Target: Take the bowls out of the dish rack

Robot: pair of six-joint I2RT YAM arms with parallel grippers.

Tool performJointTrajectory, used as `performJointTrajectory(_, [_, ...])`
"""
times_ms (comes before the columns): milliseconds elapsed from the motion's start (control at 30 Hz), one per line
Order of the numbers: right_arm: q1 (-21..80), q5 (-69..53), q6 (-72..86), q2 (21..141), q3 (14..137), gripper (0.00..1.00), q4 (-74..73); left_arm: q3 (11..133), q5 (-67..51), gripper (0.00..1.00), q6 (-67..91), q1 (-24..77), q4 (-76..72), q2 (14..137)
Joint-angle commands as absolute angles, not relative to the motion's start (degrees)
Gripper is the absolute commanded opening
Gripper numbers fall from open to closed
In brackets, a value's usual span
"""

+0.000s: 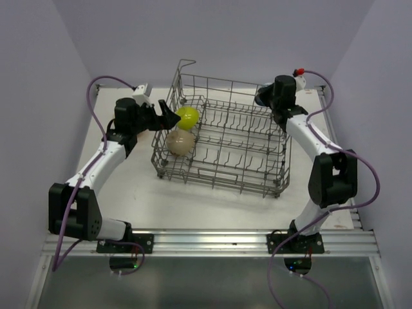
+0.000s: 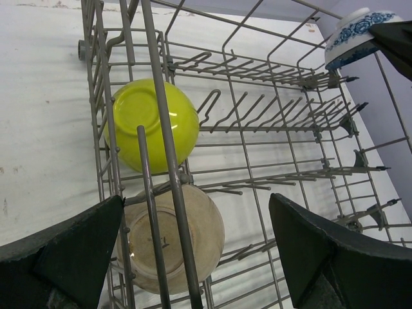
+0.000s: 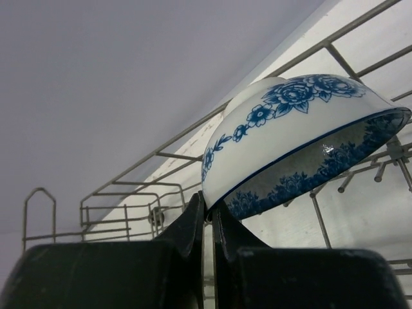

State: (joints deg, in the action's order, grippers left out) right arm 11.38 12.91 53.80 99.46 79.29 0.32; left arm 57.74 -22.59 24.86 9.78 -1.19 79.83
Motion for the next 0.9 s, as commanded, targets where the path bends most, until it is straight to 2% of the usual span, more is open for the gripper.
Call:
performJointTrajectory(0, [10.72,6.34,50.46,93.87,79.19,0.00,2.29,59.59,-22.24,1.00,23.64,10.02,-2.02,80.77])
performJointTrajectory(167, [10.72,0.18,47.20,90.97,80.16,0.00,-3.05,60.29,-21.45,1.00,21.63,10.02,-1.32,80.07])
performJointTrajectory(467, [10.72,-17.83,44.82,84.73,78.31,0.00,-9.74,61.35,-10.57,1.00,13.10,10.37,-0.09,70.68])
performJointTrajectory(667, [10.99,-25.48,50.36,81.83,77.17,0.00,-11.42,62.66,1.64,1.00,3.27,19.67,2.00,65.40])
performJointTrajectory(800, [11.78,-24.79,51.14,78.05,75.07,0.00,-13.27,65.64,6.76,1.00,-1.75,33.44,4.04,65.65])
performJointTrajectory(867, [12.04,-25.40,53.25,77.00,72.34,0.00,-12.05,66.62,8.16,1.00,-2.02,36.63,5.44,66.53])
